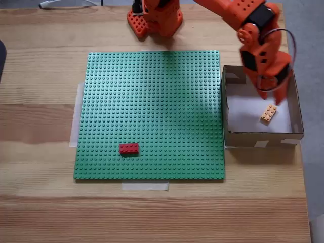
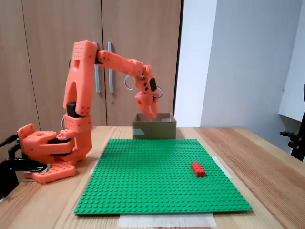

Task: Pick the yellow lego block and put it in the box.

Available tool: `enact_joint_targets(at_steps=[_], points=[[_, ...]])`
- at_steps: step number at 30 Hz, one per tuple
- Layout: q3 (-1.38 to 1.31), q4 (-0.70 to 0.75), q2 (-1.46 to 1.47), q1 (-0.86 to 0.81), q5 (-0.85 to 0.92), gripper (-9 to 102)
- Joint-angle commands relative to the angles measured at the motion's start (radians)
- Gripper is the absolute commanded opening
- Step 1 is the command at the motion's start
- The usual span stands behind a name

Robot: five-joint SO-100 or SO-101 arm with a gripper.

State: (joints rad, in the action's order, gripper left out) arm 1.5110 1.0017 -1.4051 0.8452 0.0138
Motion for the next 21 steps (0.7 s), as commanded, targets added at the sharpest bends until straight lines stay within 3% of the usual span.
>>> enact_joint_targets(at_steps=[1, 6, 12, 21], points=[[0.048, -0.031, -0.304, -0.046, -0.006, 9], [0.313, -0.150, -0.600, -0.202, -0.069, -1], [0.451, -0.181, -0.821, -0.390, -0.110, -1], [0.753, -0.485, -1.072, -0.661, -0.107, -1]])
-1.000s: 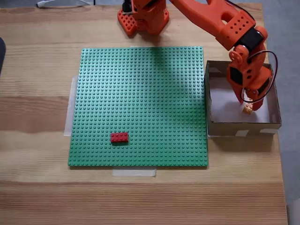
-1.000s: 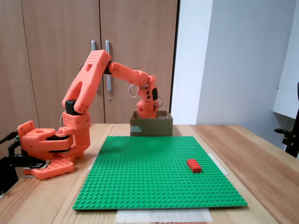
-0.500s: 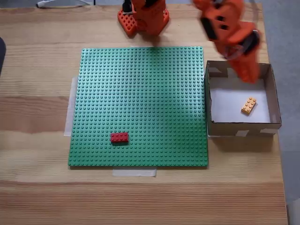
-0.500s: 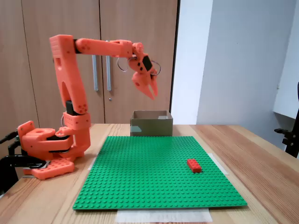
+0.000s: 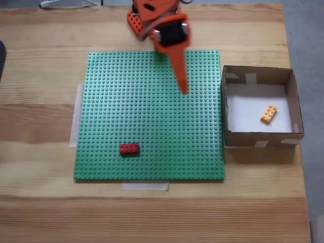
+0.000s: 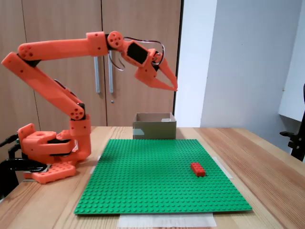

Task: Pick the yellow lego block and put it in the box.

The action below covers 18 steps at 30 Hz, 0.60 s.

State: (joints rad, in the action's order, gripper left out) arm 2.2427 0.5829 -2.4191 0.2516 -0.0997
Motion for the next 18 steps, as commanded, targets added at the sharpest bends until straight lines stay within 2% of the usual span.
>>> enact_joint_targets(at_steps=[1, 5, 13, 18], points=[[0.048, -0.092, -0.075, -0.095, -0.002, -1], [0.127, -0.117, -0.164, -0.143, 0.018, -1], [0.183, 0.110, -0.344, -0.202, 0.114, -1], [0.167, 0.166, -0.347, -0.253, 0.124, -1]])
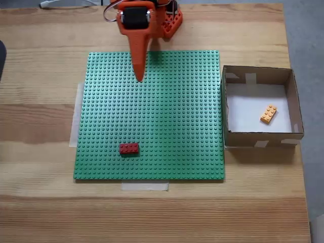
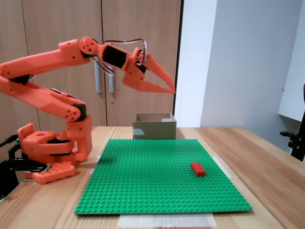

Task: Pick the yellow lego block and put it in the box.

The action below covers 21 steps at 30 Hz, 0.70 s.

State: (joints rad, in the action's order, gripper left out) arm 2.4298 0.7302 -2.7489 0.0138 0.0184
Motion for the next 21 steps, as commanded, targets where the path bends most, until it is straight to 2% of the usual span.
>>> enact_joint_targets(at_steps=[1, 8, 15, 21], points=[[-0.011, 0.017, -0.017, -0.015, 0.009, -1], [0.170, -0.060, -0.040, -0.006, -0.034, -1], [0.469, -0.179, -0.199, 0.017, -0.055, -1], [0.540, -0.080, -0.327, -0.008, -0.051, -1]])
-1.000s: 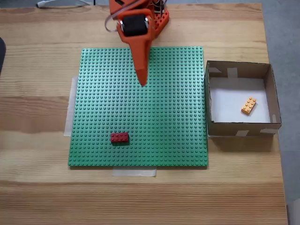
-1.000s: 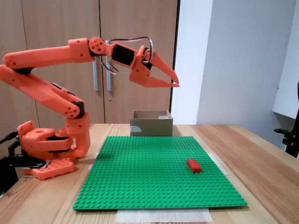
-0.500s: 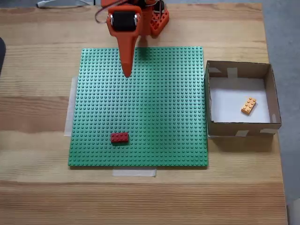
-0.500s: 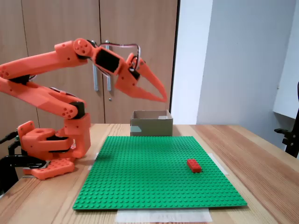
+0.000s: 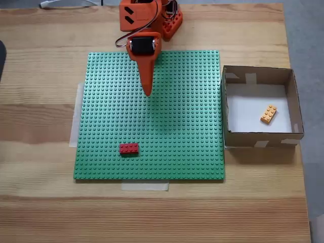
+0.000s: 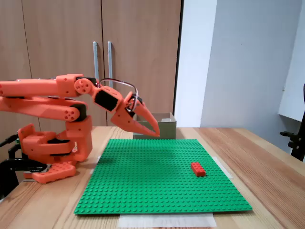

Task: Pick the yellow lego block and put it in the box.

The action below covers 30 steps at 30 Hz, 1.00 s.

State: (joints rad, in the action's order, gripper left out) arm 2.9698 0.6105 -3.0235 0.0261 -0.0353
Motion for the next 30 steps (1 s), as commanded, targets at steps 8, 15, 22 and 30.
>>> enact_joint_targets(at_steps=[8, 15, 22, 30], points=[[0.034, 0.242, -0.241, -0.037, -0.018, -1], [0.117, 0.189, -0.241, -0.029, -0.009, -1], [0.192, 0.110, -0.241, -0.021, 0.041, -1], [0.219, 0.104, -0.241, -0.018, 0.071, -1]])
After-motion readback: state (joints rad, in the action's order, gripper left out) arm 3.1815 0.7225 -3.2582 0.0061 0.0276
